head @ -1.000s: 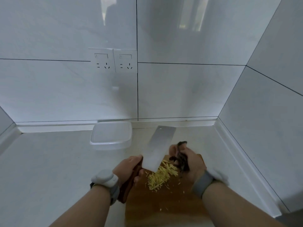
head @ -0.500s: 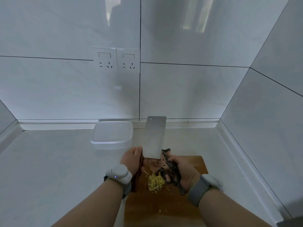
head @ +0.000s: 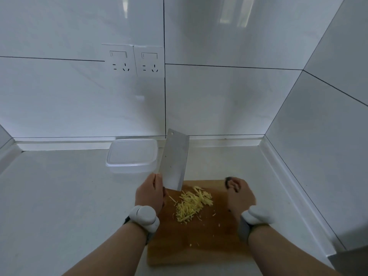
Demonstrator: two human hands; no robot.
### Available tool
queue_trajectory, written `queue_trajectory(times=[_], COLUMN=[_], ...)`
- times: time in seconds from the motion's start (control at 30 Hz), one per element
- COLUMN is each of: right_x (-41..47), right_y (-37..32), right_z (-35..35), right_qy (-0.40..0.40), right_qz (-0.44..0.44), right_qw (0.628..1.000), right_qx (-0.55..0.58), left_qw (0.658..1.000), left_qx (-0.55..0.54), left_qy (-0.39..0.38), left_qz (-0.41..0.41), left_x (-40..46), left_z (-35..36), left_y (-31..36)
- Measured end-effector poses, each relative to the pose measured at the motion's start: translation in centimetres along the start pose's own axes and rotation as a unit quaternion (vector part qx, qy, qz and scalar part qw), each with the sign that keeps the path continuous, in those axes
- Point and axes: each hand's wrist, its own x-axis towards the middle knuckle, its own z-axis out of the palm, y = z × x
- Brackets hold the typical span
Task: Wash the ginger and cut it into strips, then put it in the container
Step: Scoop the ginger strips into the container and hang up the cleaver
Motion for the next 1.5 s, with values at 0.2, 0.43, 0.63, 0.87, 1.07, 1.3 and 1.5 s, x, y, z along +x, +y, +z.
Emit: queue_trajectory(times=[0.2, 0.43, 0.63, 0.87, 1.07, 1.3, 1.5], right_x=[-1.4, -7.1, -6.8, -8.9, -4.2, 1.8, 1.7], right_y=[4.8, 0.7, 2.1, -0.3, 2.2, 9.5, 7.4], right_z=[0.9, 6.7, 5.9, 7.2, 1.0, -6.1, -6.3], right_qy=[-0.048, -0.081, 0.106, 0.002, 0.106, 0.016, 0.014], right_qz=[0.073, 0.041, 0.149, 0.182, 0.071, 0.151, 0.094], right_qw=[0.975, 0.995, 0.983, 0.973, 0.992, 0.949, 0.941], right_qx=[-0.203, 0.037, -0.021, 0.14, 0.015, -0.278, -0.326], left_qw=[1.0, 1.0, 1.0, 1.0, 1.0, 0.986, 0.967], left_qx=[0.006, 0.022, 0.011, 0.008, 0.018, -0.068, -0.124], left_qy=[0.009, 0.01, 0.02, 0.014, -0.015, -0.147, -0.191], left_qz=[-0.008, -0.007, 0.014, 0.015, 0.013, -0.035, -0.111], left_x=[-0.8, -0.6, 0.2, 0.2, 0.0, -2.6, -2.5], left_z=[0.2, 0.7, 1.2, 2.0, 3.7, 8.0, 11.9], left_y=[-2.3, -3.5, -3.0, -2.9, -1.6, 1.4, 3.9])
